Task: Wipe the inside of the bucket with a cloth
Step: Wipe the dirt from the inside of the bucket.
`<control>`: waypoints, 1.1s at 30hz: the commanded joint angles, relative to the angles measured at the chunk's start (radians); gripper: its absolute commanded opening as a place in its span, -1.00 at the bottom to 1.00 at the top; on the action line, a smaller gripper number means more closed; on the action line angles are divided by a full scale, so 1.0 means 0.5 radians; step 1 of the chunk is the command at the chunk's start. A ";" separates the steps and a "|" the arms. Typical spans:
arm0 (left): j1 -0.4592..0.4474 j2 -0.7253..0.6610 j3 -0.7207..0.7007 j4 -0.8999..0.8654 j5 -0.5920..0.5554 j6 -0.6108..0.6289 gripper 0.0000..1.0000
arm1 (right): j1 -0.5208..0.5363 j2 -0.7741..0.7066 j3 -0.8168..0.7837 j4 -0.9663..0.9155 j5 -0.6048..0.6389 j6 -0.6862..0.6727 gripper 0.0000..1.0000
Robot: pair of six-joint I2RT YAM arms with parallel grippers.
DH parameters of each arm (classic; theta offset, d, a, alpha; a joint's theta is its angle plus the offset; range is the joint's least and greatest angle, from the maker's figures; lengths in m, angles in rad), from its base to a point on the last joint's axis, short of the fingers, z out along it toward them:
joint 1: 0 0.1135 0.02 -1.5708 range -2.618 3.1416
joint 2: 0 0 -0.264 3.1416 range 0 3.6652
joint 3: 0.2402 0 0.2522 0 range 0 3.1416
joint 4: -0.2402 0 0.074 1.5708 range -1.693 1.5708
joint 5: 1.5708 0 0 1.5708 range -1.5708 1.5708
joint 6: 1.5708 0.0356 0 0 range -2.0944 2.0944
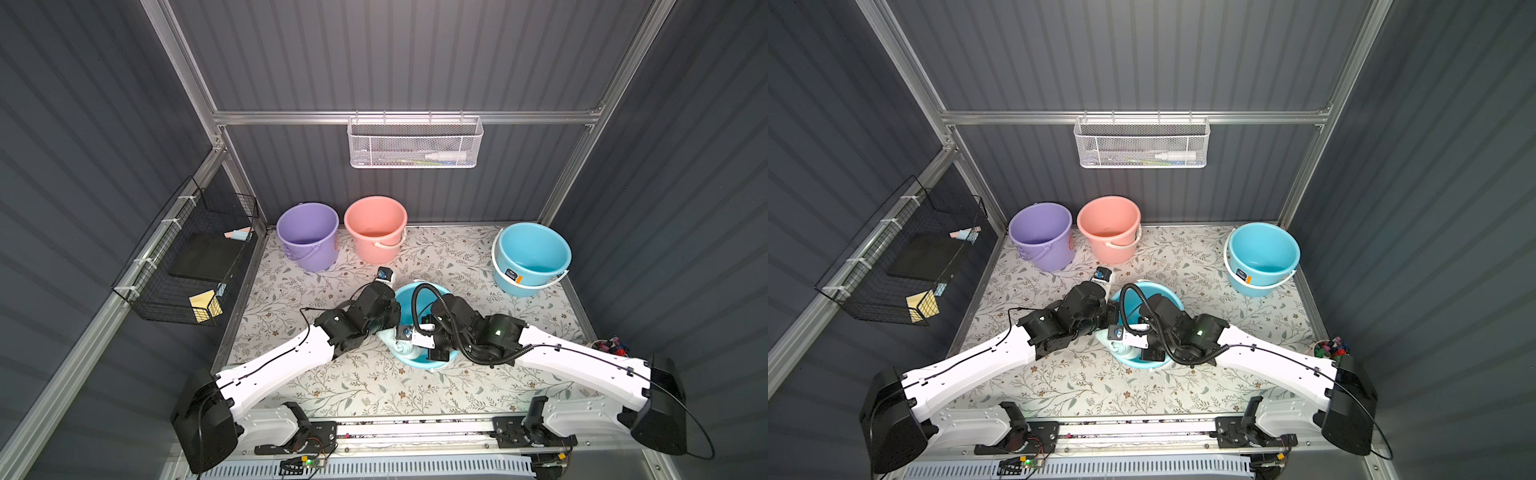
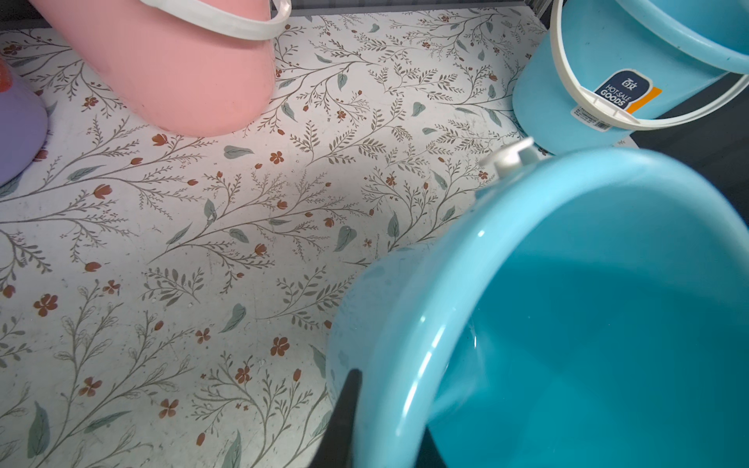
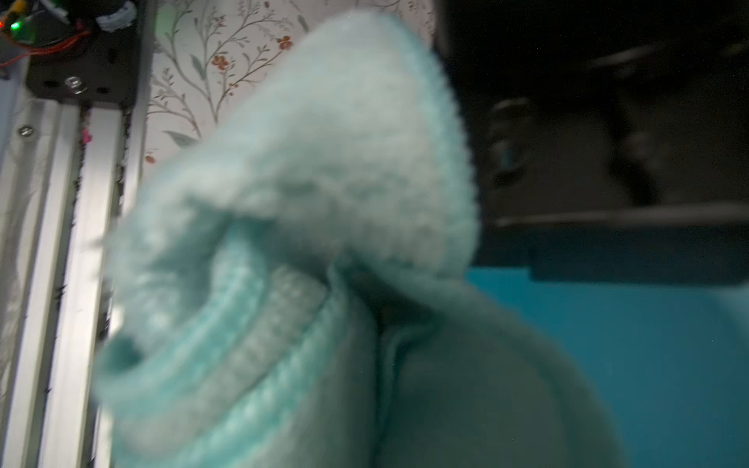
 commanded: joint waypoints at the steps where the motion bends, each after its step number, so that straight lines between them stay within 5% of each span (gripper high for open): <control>1: -0.005 -0.042 -0.018 0.088 0.009 -0.048 -1.00 | -0.010 0.045 -0.008 0.454 0.458 0.389 -1.00; 11: -0.007 -0.061 -0.014 0.082 0.018 -0.035 -1.00 | -0.294 0.275 0.322 0.434 0.970 0.950 -1.00; 24: -0.007 -0.039 -0.007 0.069 -0.005 -0.042 -1.00 | -0.335 0.326 0.613 -0.420 1.471 0.615 -1.00; 33: -0.006 -0.027 0.008 0.055 -0.025 -0.043 -1.00 | -0.332 0.314 0.725 -1.227 1.403 0.559 -1.00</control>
